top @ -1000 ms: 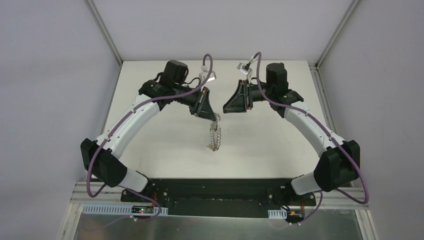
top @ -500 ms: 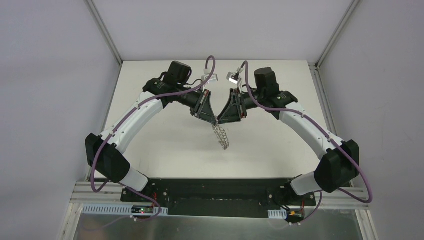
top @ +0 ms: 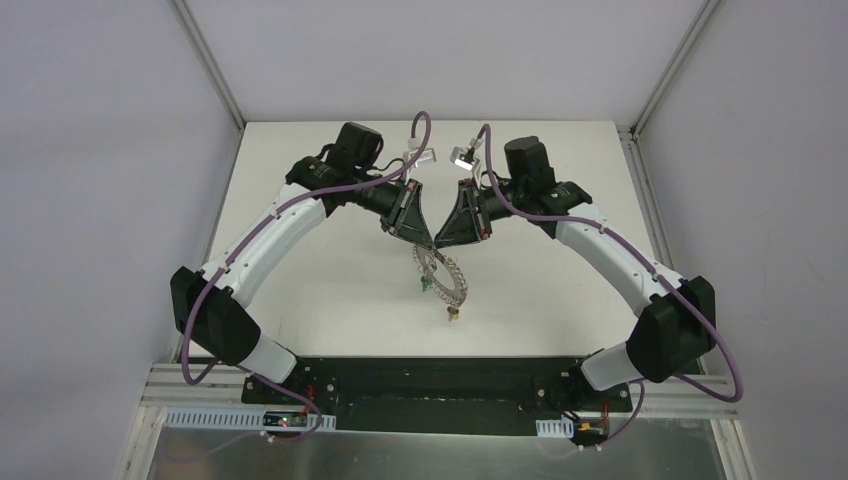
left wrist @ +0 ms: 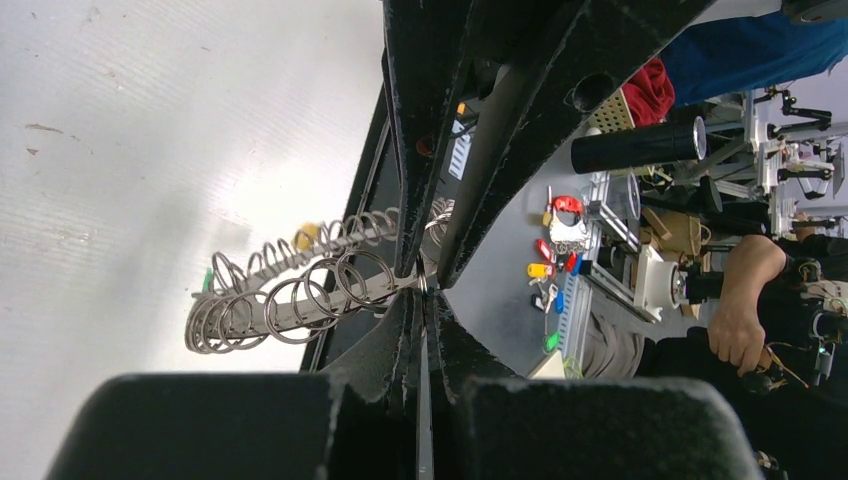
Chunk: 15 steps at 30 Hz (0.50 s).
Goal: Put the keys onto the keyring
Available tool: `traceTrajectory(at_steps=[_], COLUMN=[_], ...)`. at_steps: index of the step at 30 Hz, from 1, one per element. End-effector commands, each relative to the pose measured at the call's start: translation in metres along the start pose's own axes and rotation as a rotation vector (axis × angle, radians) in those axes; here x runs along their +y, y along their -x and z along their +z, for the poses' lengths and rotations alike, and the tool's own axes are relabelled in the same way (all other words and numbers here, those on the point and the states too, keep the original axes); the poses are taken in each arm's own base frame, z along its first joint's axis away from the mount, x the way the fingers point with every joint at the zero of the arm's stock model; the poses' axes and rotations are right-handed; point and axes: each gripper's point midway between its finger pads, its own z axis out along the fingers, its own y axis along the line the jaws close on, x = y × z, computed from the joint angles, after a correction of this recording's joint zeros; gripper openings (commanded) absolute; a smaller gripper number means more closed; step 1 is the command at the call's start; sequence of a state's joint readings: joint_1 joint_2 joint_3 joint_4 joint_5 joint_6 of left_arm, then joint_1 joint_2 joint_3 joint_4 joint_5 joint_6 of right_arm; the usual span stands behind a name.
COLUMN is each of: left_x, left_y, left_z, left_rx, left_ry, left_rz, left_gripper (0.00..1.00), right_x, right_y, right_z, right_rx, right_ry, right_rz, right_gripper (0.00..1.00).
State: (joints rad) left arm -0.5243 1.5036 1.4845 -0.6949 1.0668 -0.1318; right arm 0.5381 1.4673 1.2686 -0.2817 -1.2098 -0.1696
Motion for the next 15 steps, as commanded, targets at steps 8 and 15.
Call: traceTrajectory(at_steps=[8, 15], left_x=[-0.019, -0.020], left_y=[0.009, 0.009], left_z=[-0.004, -0.007], left_rx=[-0.014, -0.021], left_ry=[-0.050, -0.028], left_rz=[0.058, 0.104], left_gripper=[0.00, 0.00], right_x=[0.010, 0.009], right_y=[0.016, 0.025], right_z=[0.002, 0.001], right_rx=[-0.018, -0.048], right_ry=[0.030, 0.031], right_rz=[-0.059, -0.050], right_gripper=[0.00, 0.00])
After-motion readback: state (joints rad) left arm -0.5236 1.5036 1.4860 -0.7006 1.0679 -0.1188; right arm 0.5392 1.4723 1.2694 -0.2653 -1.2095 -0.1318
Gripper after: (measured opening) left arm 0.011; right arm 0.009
